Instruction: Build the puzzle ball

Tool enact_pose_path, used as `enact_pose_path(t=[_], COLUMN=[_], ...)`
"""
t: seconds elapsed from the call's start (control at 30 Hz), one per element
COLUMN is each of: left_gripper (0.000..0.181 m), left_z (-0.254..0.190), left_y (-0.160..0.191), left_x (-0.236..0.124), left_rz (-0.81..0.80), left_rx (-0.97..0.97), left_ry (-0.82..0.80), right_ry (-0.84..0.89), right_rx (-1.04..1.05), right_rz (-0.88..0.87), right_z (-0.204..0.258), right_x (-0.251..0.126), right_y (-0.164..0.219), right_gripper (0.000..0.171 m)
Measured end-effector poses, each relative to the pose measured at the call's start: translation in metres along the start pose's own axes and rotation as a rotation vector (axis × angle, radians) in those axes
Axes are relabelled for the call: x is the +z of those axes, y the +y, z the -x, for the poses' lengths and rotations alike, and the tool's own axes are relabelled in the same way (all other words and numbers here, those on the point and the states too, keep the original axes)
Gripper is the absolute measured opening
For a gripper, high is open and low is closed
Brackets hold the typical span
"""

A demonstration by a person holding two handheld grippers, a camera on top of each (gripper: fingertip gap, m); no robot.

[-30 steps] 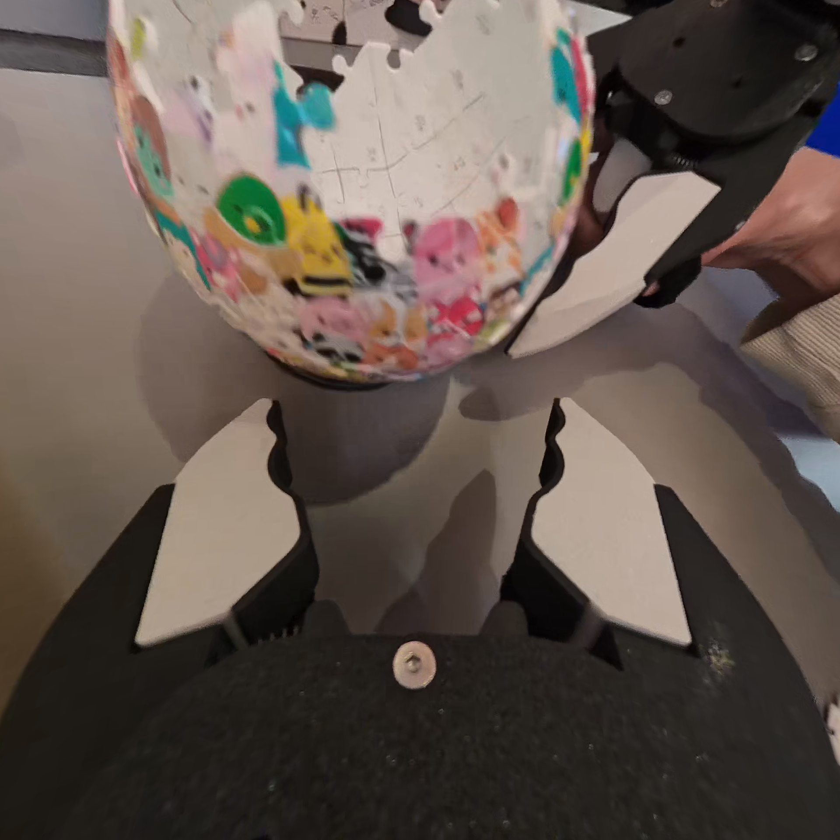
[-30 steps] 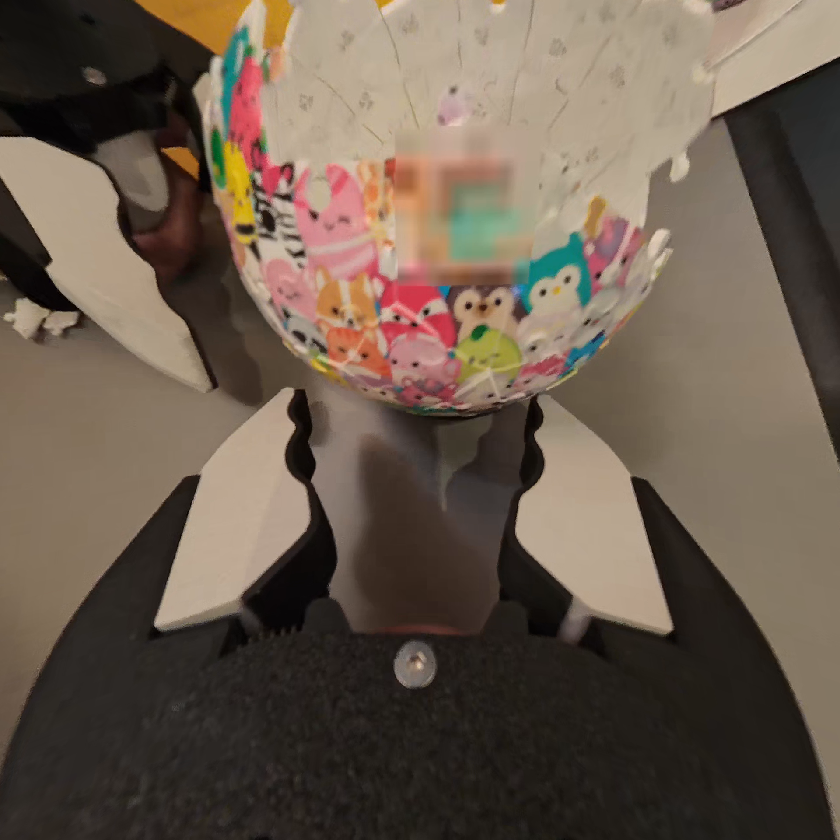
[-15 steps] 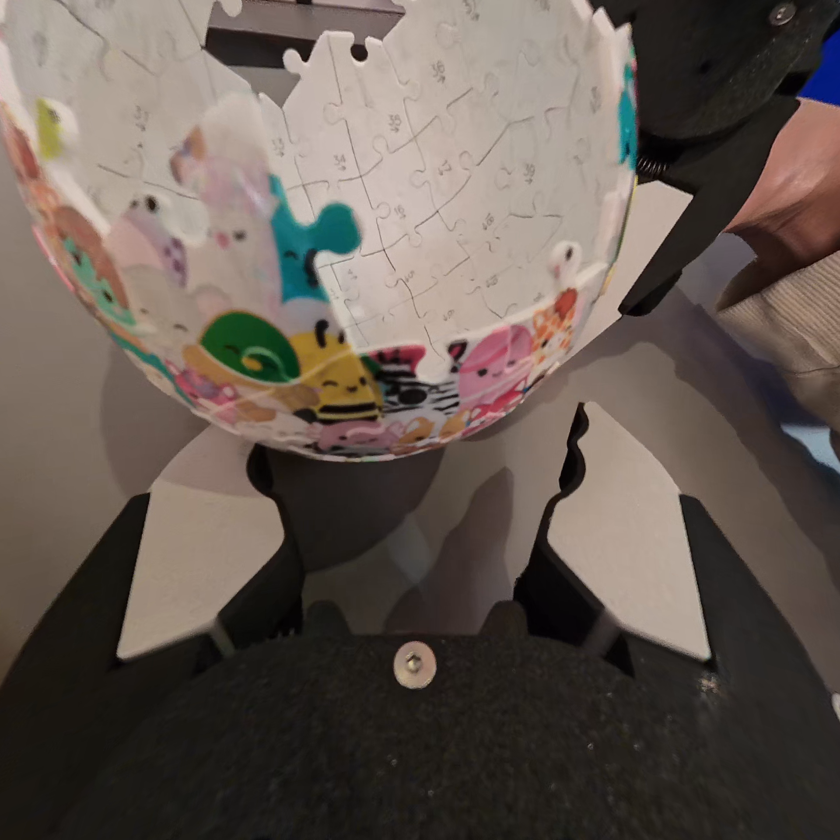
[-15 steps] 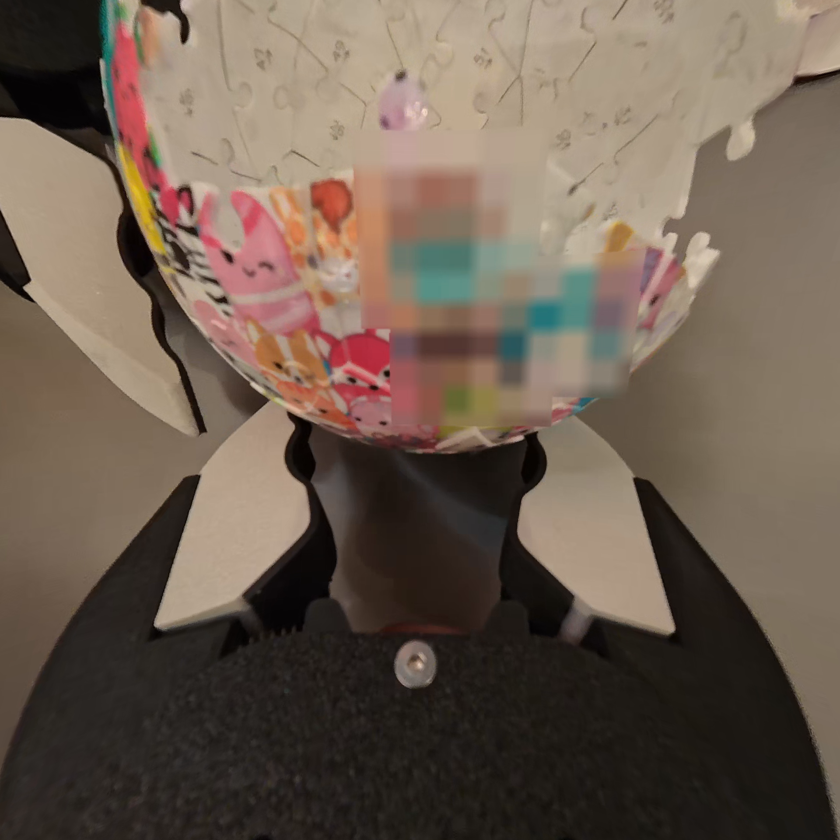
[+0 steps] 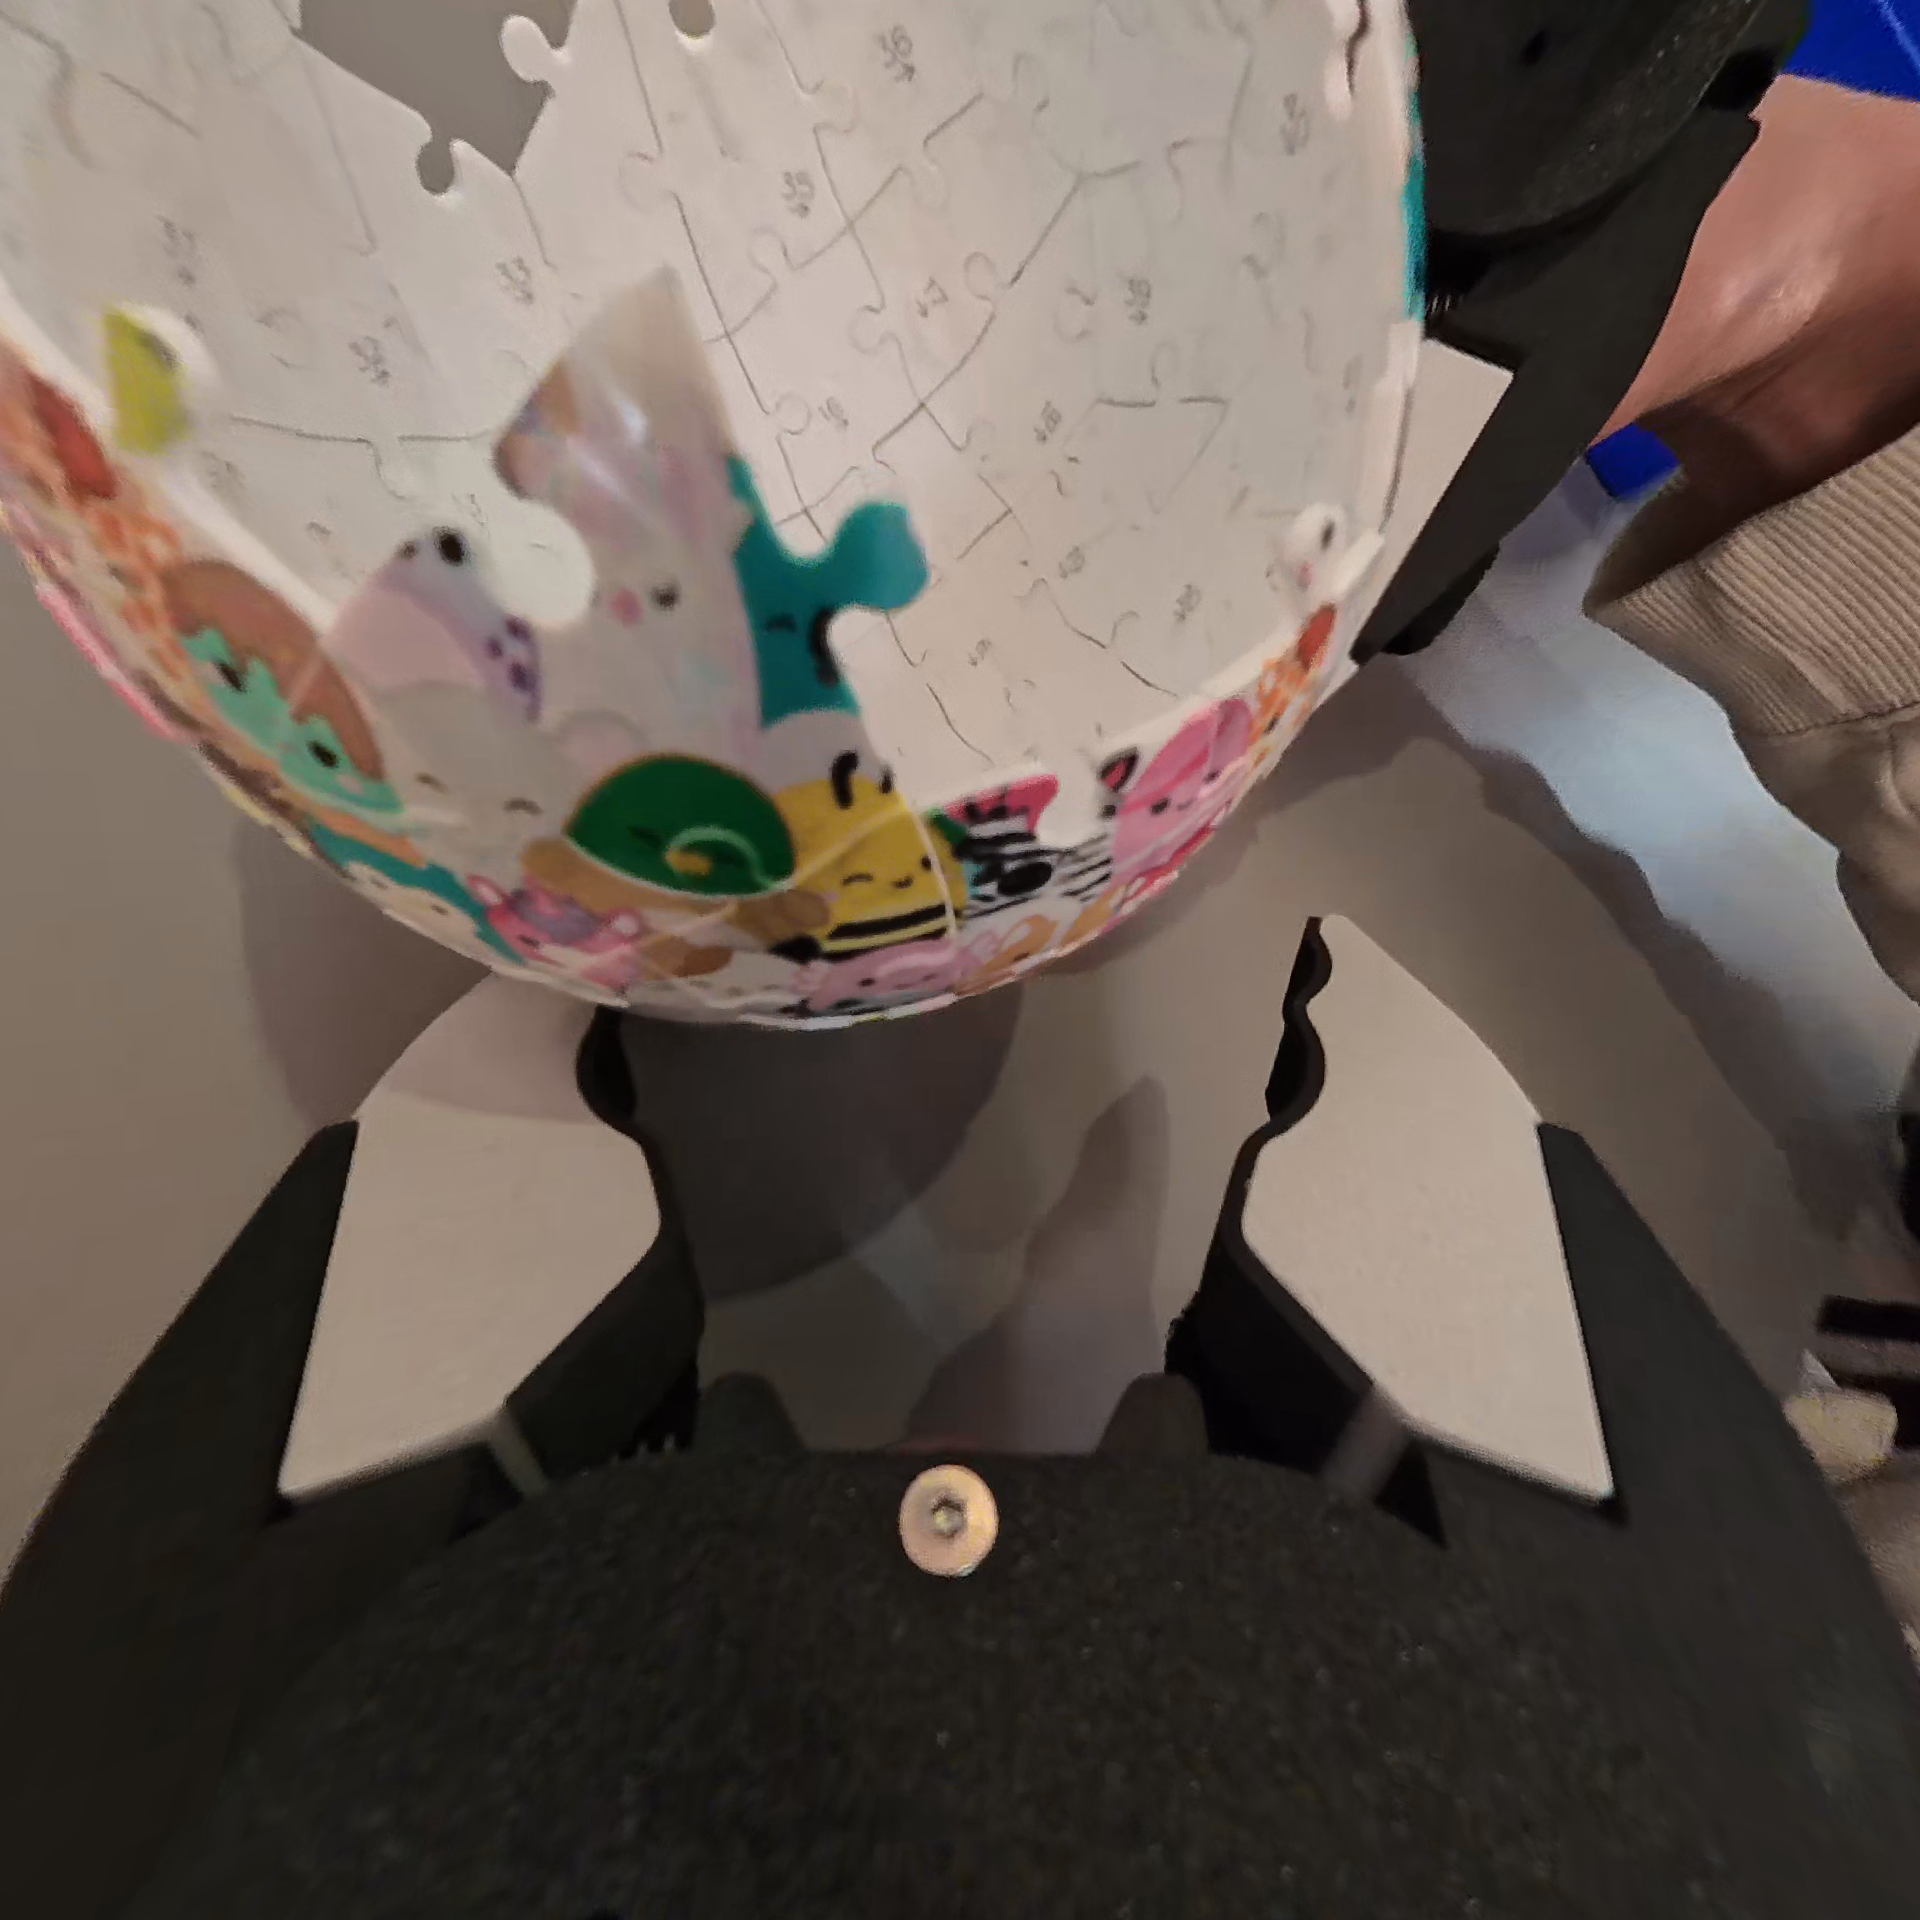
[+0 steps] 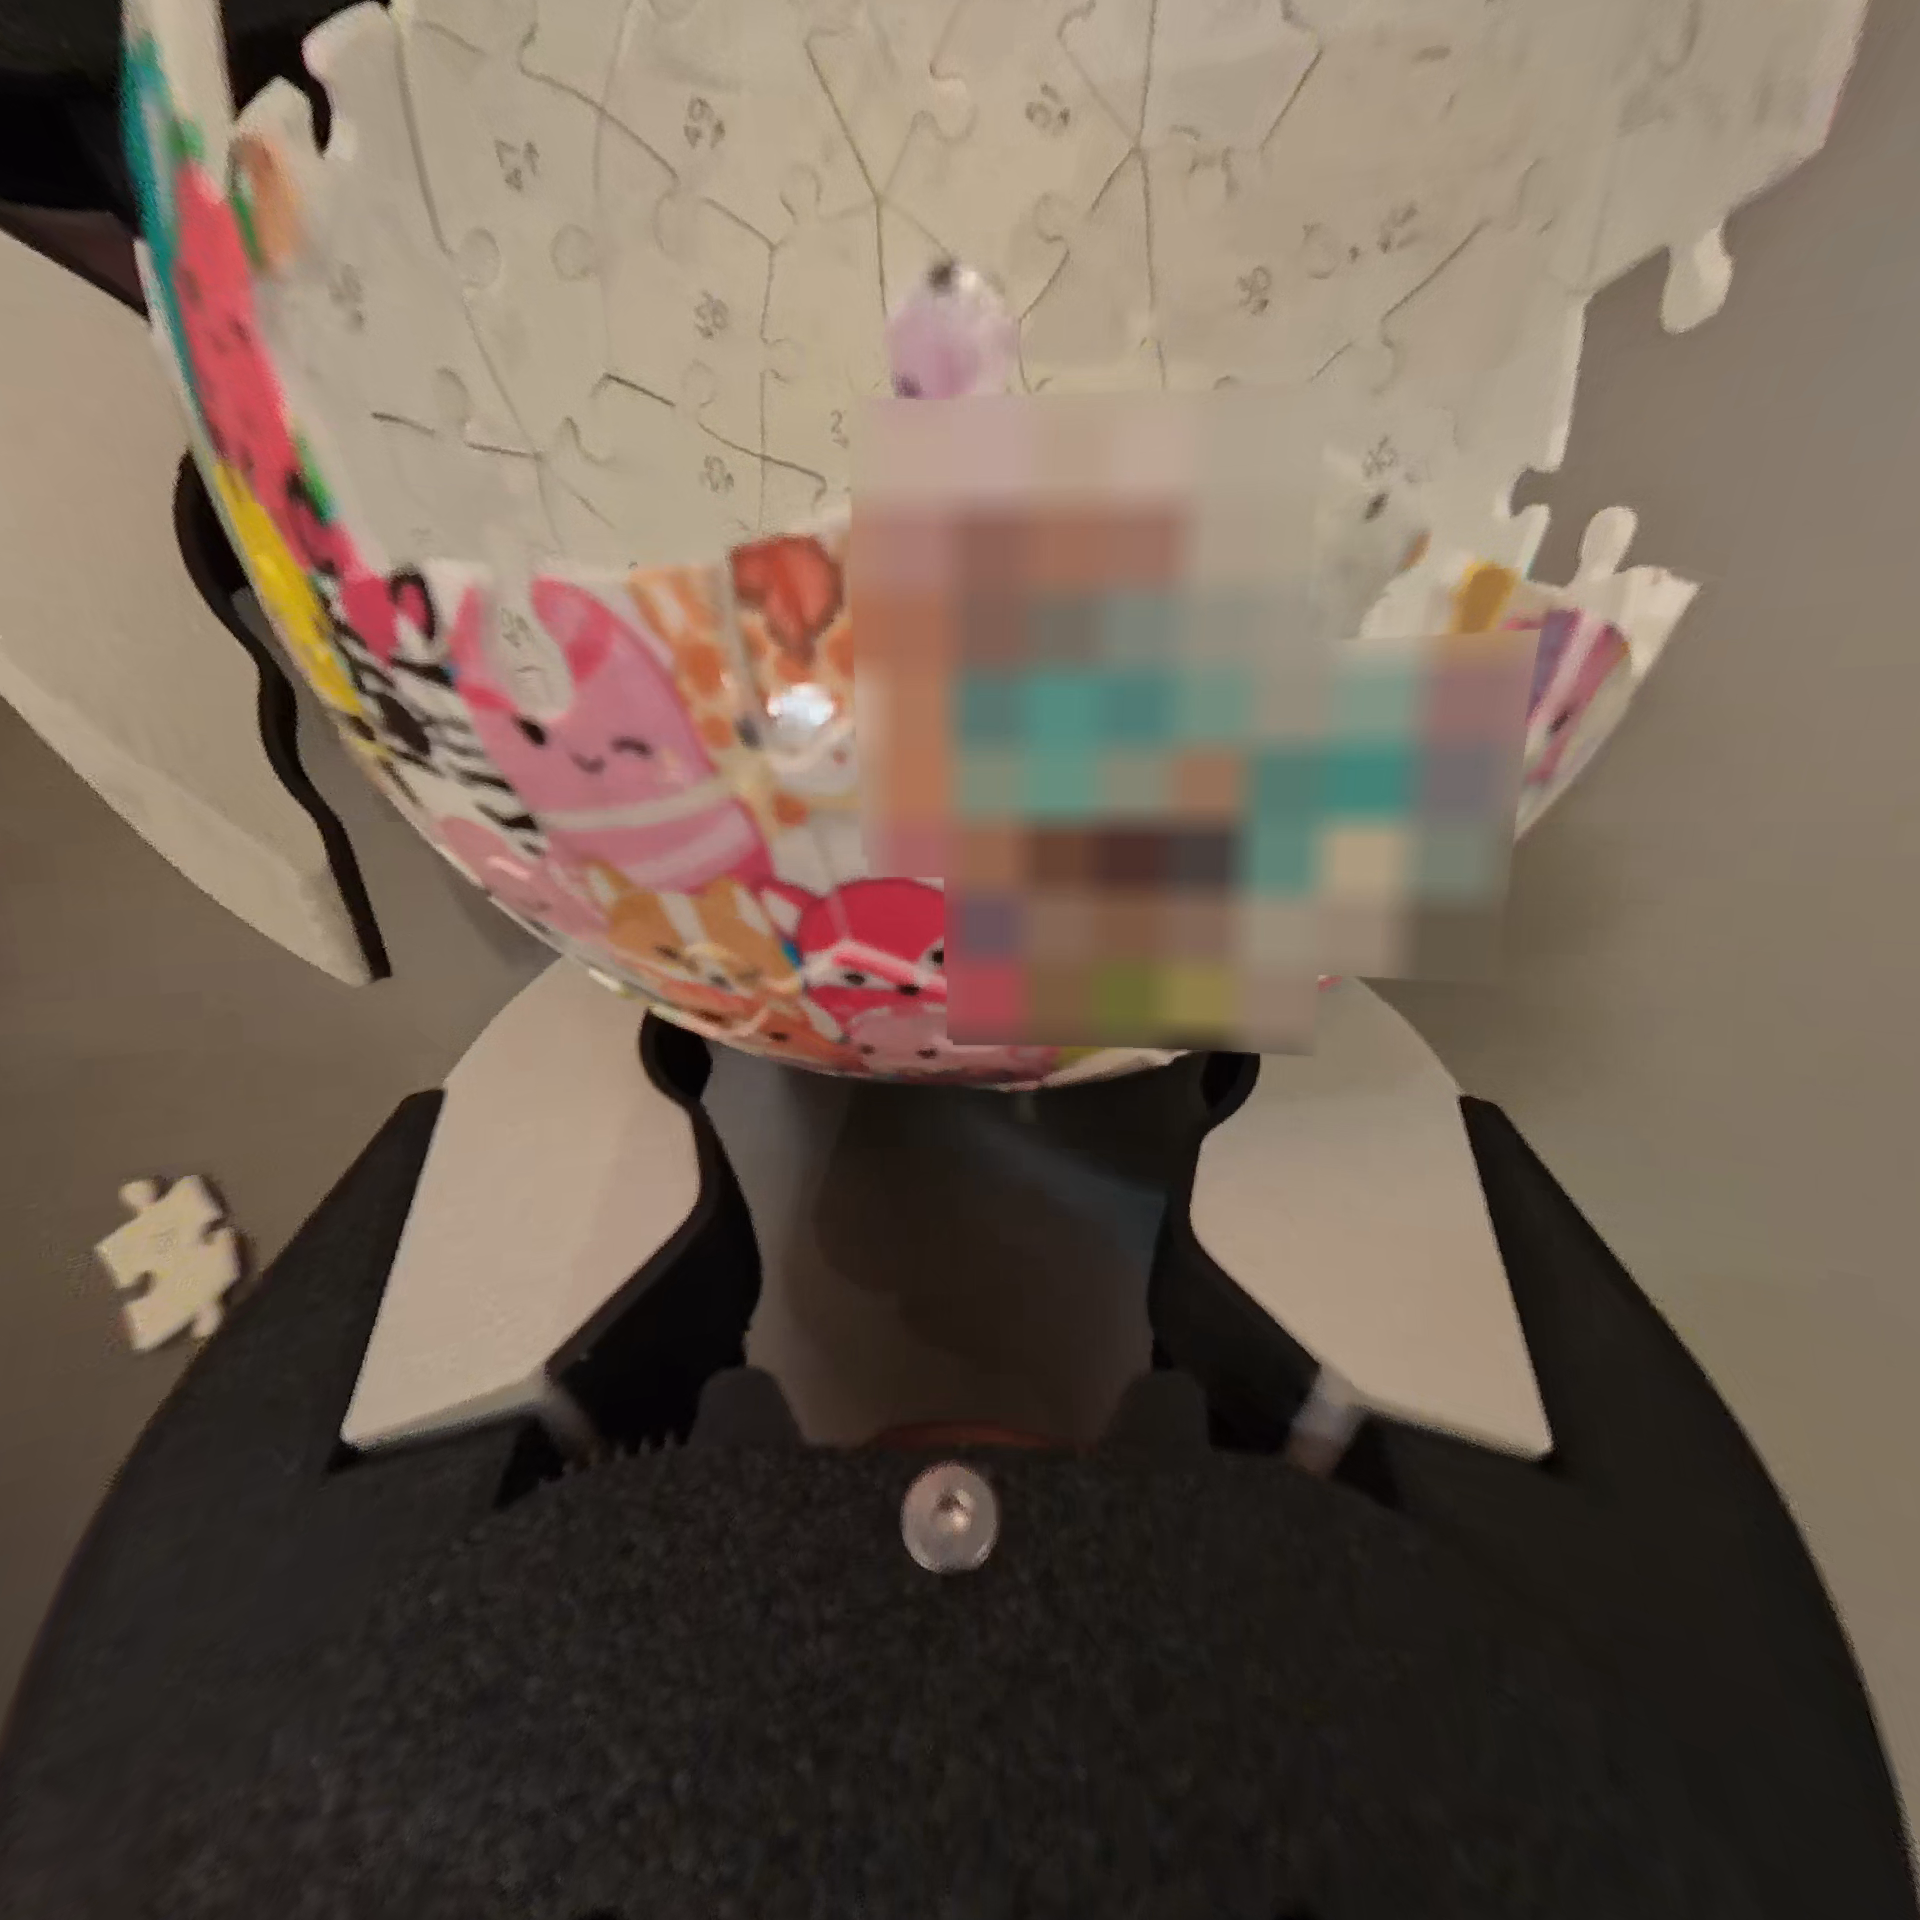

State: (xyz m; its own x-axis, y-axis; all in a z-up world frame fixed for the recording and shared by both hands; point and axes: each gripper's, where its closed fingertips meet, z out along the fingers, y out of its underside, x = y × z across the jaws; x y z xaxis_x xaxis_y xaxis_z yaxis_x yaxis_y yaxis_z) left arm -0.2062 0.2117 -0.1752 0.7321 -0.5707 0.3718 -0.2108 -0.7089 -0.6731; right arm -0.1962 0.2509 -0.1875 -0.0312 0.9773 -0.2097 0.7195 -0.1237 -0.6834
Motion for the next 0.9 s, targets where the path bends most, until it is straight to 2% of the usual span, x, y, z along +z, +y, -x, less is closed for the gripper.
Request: enact_pose_path(t=[0.17,0.27,0.37,0.47,0.53,0.57,0.63,0.73,0.83,0.9], left_gripper=[0.119,0.112,0.108,0.087,0.068,0.062,0.058,0.055,0.047,0.046], left_z=[-0.036,-0.047,-0.053,-0.052,-0.053,-0.053,-0.053,-0.053,-0.059,-0.073], left_y=[0.028,0.04,0.052,0.066,0.074,0.077,0.088,0.114,0.115,0.113], left_x=[-0.006,-0.01,-0.028,-0.063,-0.093,-0.107,-0.131,-0.148,-0.151,-0.149], left_rz=[0.034,0.069,0.086,0.029,-0.036,-0.082,-0.138,-0.129,-0.138,-0.155], left_rx=[0.055,0.096,0.136,0.191,0.237,0.253,0.249,0.225,0.24,0.241], left_ry=[0.034,0.051,0.049,0.018,0.019,0.017,0.048,0.098,0.087,0.14], right_ry=[0.046,0.11,0.143,0.227,0.274,0.274,0.292,0.334,0.363,0.314], right_rx=[0.026,0.019,0.08,0.144,0.165,0.16,0.138,0.146,0.174,0.217], right_rz=[-0.01,-0.033,-0.053,-0.094,-0.162,-0.222,-0.274,-0.149,-0.052,-0.072], right_z=[0.049,0.057,0.063,0.077,0.099,0.116,0.147,0.172,0.169,0.165], right_x=[-0.007,-0.009,-0.025,-0.054,-0.068,-0.071,-0.069,-0.05,-0.038,-0.034], right_y=[0.023,0.03,0.036,0.048,0.048,0.045,0.047,0.076,0.096,0.09], right_gripper=[0.095,0.093,0.087,0.073,0.057,0.057,0.05,0.041,0.036,0.032])
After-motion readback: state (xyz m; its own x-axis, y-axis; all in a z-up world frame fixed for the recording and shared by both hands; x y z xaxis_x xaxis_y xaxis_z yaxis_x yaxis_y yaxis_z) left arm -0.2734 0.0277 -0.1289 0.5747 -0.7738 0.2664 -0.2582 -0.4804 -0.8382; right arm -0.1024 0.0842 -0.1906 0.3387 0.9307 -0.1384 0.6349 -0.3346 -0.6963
